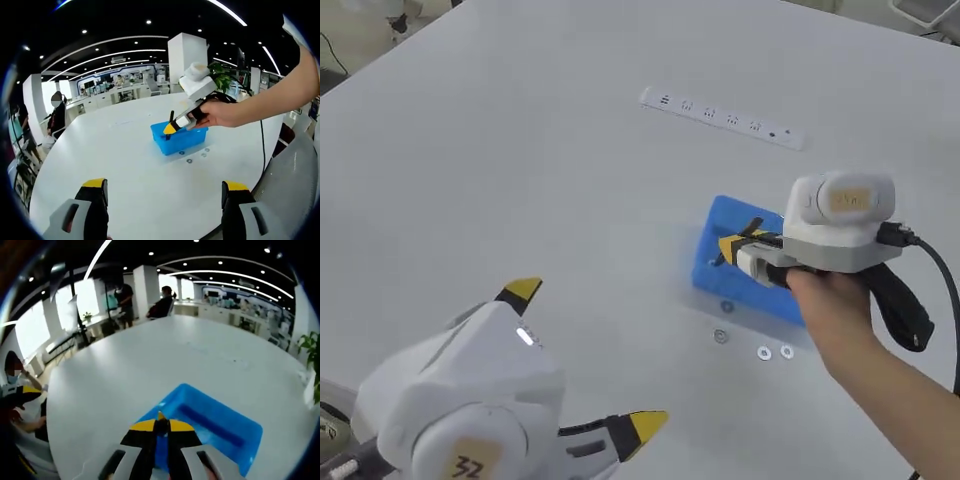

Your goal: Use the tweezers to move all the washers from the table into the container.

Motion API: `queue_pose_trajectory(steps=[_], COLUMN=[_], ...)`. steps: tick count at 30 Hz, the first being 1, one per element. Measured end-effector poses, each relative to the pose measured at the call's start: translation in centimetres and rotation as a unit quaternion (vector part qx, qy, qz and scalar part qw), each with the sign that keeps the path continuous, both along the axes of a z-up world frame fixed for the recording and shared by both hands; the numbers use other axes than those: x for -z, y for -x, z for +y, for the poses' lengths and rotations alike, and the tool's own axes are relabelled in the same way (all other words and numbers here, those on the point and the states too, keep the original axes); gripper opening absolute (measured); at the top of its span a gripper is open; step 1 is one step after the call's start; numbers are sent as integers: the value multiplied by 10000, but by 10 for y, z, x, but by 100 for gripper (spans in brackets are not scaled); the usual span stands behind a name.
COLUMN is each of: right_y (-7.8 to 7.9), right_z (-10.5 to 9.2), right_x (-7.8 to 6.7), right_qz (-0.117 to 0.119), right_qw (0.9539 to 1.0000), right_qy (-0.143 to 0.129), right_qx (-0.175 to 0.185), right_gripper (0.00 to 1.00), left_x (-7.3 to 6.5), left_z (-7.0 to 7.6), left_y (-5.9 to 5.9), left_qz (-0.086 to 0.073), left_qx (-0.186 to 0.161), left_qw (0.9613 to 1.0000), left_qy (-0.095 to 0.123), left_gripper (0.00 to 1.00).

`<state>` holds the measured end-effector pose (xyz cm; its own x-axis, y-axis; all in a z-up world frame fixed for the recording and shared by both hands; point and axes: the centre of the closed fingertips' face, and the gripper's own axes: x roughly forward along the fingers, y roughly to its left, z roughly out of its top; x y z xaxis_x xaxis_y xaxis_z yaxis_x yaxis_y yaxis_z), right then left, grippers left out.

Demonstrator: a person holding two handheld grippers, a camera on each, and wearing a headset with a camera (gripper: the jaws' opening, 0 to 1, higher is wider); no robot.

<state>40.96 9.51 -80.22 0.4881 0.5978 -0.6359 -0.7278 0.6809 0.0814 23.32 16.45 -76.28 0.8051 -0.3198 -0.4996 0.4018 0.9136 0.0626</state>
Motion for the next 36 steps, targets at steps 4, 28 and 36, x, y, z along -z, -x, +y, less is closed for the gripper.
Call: queue_pose_trajectory(steps=[4,28,36], right_y=[0,31,54], right_z=[-1,-24,-26], right_x=[0,-64,-64], right_qz=[42,-287,-241], right_qw=[10000,9980,9981], right_qy=[12,-559,-556], right_qx=[-4,96,-61], right_gripper=[4,5,5], left_x=[-2,-4,-2], left_z=[0,0,0], left_y=[0,0,0], left_qz=[-67,-118,-87], left_qx=[15,-14,-8], left_qw=[10000,9998,9998], left_qy=[-18,-145,-160], left_gripper=[96,98,99])
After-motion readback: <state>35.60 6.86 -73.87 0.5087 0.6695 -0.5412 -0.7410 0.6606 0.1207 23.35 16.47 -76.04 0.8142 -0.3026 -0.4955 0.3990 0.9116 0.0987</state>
